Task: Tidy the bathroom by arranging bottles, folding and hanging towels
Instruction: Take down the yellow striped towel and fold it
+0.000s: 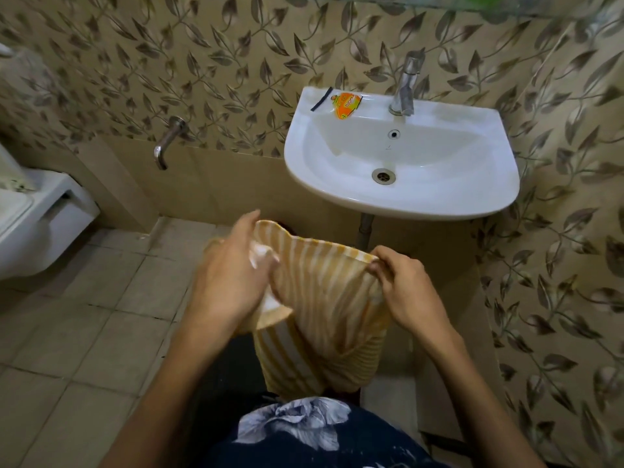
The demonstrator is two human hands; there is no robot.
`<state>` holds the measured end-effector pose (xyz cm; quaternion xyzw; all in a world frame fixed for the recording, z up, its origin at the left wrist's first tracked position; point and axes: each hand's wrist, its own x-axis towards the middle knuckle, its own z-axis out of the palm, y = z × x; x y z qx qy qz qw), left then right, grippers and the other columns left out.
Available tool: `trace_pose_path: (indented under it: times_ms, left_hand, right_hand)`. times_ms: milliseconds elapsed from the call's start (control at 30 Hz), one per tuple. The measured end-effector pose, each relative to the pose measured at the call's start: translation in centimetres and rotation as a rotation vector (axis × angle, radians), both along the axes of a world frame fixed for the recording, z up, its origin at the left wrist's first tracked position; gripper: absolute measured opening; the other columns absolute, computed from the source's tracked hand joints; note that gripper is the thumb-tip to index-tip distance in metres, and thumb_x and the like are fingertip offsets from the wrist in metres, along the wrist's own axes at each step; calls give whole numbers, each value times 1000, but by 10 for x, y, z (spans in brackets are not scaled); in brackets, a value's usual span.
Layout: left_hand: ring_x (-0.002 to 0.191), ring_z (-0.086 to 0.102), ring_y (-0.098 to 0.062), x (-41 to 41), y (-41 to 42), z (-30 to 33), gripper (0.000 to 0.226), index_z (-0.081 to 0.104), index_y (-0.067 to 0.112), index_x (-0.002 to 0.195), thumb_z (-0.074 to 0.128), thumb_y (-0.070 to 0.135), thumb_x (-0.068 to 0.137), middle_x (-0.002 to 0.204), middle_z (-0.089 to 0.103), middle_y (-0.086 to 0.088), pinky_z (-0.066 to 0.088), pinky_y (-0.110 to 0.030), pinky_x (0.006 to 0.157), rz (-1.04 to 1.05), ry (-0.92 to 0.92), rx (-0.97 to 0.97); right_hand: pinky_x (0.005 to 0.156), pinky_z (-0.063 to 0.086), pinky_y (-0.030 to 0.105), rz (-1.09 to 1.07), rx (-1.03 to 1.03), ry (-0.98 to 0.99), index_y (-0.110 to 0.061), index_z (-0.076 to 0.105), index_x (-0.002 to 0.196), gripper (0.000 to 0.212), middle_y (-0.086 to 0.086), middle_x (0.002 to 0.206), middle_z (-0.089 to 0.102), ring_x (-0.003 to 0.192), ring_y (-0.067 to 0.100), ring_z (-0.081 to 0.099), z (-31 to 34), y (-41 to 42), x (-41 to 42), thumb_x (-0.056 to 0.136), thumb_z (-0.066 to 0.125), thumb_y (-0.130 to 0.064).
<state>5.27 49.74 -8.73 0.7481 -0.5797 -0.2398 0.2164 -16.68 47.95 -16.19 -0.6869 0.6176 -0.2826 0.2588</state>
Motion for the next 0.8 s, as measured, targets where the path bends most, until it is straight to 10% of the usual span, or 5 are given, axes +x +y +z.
trace_pose_path:
  times_ms: [67,167,567,700,800]
  left_hand:
    - [121,49,-27,-11,4,-1,77,23,43,141,69,28,81,138,50,-5,41,-36,95,-188,56,115]
    - [113,54,-20,-30,10,-8,46,47,39,126,64,32,84,122,60,4,43,-32,88,-307,86,97]
    - [64,48,-4,-8,8,11,13,52,25,77,55,31,88,66,54,7,32,-28,48,4,98,-266]
    - [69,49,-1,1,6,12,7,55,32,91,60,31,86,75,55,15,36,-26,53,-45,107,-180]
    - [98,53,-10,-7,11,6,60,38,48,125,70,29,79,110,57,16,46,-35,83,-269,160,42]
  right_hand:
    - [59,41,31,125,-73,17,-30,41,73,25,-15,61,48,63,10,49,14,4,11,96,49,-23]
    - [60,47,40,263,-151,35,-32,44,82,13,-14,71,53,72,11,55,32,8,27,95,45,-34]
    - [60,46,30,352,146,45,-35,54,84,8,-13,76,60,62,0,56,22,5,-7,89,57,-41]
    - [60,38,28,351,148,42,-28,45,75,25,-11,68,49,63,4,46,23,5,-9,98,40,-36]
    - [57,31,22,383,132,-120,-30,39,76,29,-12,66,44,60,4,39,32,6,6,96,28,-47]
